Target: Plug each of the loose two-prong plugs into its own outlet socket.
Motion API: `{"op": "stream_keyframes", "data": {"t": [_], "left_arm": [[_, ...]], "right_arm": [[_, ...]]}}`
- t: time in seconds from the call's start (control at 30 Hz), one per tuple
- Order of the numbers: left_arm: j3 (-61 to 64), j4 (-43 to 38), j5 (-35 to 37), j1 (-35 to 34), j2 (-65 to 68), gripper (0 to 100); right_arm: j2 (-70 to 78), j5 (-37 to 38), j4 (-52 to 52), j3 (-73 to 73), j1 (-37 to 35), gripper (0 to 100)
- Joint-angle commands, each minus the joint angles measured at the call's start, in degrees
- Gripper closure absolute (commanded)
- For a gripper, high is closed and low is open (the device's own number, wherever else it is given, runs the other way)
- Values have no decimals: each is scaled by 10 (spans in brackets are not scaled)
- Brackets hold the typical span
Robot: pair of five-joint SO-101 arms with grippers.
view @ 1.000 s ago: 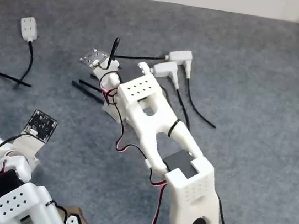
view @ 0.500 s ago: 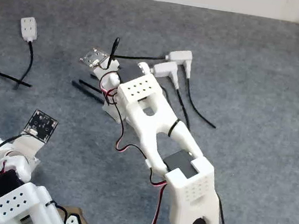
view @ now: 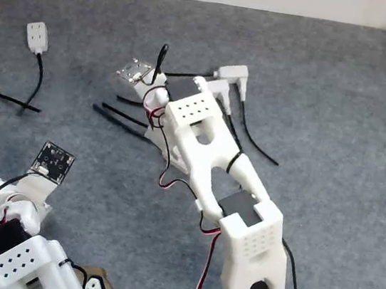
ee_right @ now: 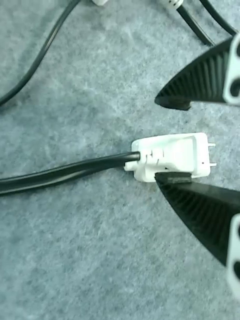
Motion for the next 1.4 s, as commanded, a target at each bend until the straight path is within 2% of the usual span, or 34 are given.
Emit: {"op": "stream_keyframes", "data": {"t": [0.0, 0.53, 0.7, 1.37], "left_arm": [[-8, 1, -3, -6, -6, 701], [-7, 1, -4, -4, -6, 701], [-6, 1, -4, -3, -6, 701], [-7, 1, -4, -6, -6, 701]], "right_arm": [[-11, 3, 5, -25, 3, 788], [41, 3, 7, -36, -31, 788], [43, 3, 44, -82, -39, 788], [48, 6, 42, -107, -33, 789]]}}
